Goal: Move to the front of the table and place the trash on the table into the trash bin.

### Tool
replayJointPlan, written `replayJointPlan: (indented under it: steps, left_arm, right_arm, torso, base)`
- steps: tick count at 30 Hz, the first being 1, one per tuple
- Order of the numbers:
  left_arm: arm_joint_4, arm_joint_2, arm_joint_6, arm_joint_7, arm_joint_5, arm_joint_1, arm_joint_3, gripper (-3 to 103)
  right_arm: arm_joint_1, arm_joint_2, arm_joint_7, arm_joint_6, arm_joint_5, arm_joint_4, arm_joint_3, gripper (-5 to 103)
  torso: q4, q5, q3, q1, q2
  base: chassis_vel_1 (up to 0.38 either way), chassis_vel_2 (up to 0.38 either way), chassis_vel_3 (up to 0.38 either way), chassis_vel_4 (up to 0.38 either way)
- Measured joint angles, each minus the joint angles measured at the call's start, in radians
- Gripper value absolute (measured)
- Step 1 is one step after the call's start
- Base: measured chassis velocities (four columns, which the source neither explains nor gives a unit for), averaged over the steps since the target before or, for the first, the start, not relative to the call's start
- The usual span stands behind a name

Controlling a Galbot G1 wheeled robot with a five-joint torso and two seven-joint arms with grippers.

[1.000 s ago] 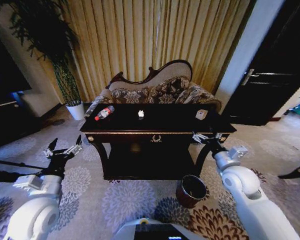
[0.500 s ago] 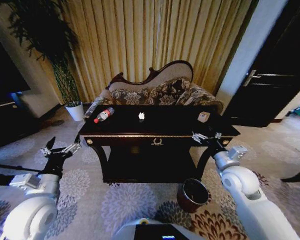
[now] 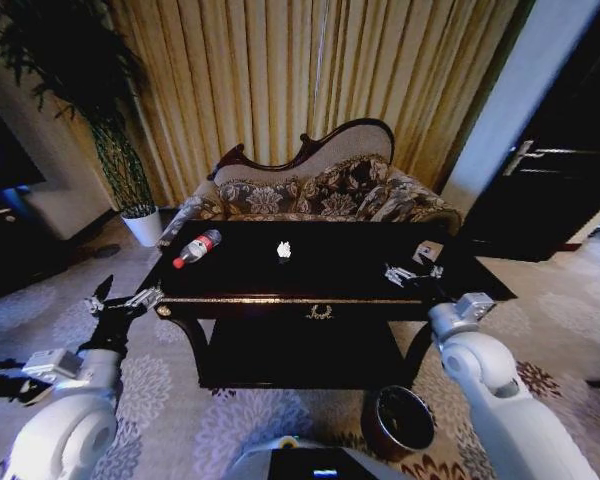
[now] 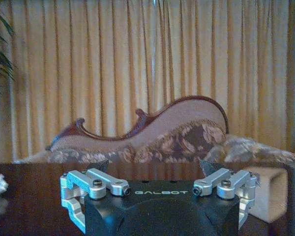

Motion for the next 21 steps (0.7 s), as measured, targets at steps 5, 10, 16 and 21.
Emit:
replayJointPlan:
  steps: [5, 10, 16, 21]
  left_arm:
    - [-0.005, -0.01, -0.001, 0.001, 0.0, -0.001, 0.002, 100]
    - [-0.016, -0.017, -0.001, 0.001, 0.0, 0.002, 0.002, 100]
    - [-0.033, -0.031, -0.002, 0.017, 0.001, 0.011, 0.007, 100]
    - [-0.039, -0.041, -0.003, 0.017, 0.007, 0.012, 0.018, 100]
  right_arm:
    - [0.058, -0.03, 0.029, -0.004, 0.005, -0.101, -0.027, 100]
    - [0.117, -0.067, 0.045, -0.021, 0.028, -0.195, -0.036, 100]
    - [0.182, -0.137, 0.053, -0.041, 0.102, -0.318, -0.027, 100]
    - [0.201, -0.165, 0.053, -0.046, 0.132, -0.352, -0.021, 100]
  torso:
    - [0.0001, 0.0, -0.001, -0.001, 0.001]
    - [0.0004, 0.0001, 0.0, -0.001, 0.001]
    - [0.0002, 0.0001, 0.0, -0.001, 0.0]
    - [0.0, -0.0001, 0.0, -0.001, 0.0]
  base:
    - [0.0, 0.0, 0.0, 0.0]
    - [0.0, 0.0, 0.0, 0.0]
    - [0.0, 0.0, 0.0, 0.0]
    - [0.0, 0.0, 0.0, 0.0]
